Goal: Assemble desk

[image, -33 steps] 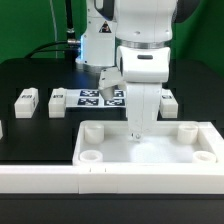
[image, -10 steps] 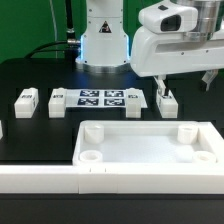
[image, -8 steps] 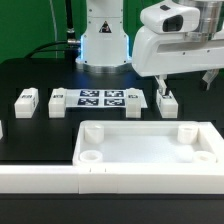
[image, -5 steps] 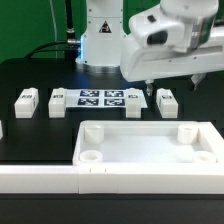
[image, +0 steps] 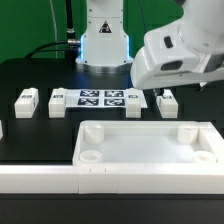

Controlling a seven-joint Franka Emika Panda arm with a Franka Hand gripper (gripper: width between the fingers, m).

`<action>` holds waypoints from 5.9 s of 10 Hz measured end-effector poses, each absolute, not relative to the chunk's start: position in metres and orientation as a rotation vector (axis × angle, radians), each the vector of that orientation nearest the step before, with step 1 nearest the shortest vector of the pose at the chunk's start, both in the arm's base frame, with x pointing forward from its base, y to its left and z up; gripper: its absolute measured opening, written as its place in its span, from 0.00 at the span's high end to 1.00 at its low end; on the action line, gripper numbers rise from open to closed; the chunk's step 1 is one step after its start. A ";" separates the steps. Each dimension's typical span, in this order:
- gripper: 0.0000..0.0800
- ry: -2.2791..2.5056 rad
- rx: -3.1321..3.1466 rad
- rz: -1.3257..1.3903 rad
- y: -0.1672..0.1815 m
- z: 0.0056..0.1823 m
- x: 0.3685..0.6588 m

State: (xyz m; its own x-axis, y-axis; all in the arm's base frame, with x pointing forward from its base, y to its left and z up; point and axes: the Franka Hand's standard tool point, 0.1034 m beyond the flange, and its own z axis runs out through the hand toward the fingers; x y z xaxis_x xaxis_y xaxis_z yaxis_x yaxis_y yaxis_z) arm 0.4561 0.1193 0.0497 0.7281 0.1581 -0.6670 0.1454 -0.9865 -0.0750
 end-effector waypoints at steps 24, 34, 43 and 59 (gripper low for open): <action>0.64 -0.236 -2.766 1.489 0.116 0.064 0.441; 0.64 -0.284 -3.004 0.641 0.084 0.181 0.560; 0.64 -0.267 -3.059 -0.367 0.080 0.220 0.626; 0.64 -0.223 -2.977 -0.695 0.105 0.157 0.663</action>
Offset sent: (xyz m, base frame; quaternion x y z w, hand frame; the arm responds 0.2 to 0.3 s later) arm 0.0000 0.0000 0.0000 0.0000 -0.0650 0.0000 0.9979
